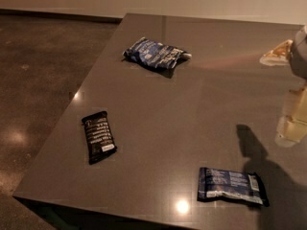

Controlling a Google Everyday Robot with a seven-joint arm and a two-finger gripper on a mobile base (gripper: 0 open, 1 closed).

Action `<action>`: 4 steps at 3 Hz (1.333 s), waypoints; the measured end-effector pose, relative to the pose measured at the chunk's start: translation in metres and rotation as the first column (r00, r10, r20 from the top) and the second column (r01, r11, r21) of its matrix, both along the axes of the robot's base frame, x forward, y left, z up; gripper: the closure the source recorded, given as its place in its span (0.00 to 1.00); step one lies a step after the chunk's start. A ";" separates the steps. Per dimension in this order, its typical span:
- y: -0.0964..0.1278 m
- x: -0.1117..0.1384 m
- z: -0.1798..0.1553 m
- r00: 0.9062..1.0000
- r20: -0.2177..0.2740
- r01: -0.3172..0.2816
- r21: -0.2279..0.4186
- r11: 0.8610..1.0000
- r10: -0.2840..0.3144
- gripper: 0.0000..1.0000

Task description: Move rxbar blueberry near rxbar chocolate

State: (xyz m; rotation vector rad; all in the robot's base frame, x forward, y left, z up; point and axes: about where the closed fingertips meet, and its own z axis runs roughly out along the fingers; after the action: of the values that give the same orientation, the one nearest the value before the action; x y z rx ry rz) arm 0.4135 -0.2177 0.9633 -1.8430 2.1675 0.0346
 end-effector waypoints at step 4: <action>0.040 -0.077 -0.071 0.982 -0.067 -0.169 0.076 0.983 0.174 0.00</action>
Offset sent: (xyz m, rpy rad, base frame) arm -0.0811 0.0343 -0.0557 0.0758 0.0689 0.1948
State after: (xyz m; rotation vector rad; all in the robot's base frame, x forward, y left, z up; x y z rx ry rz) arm 0.3365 -0.1781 0.8927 -2.0127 2.0196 0.2149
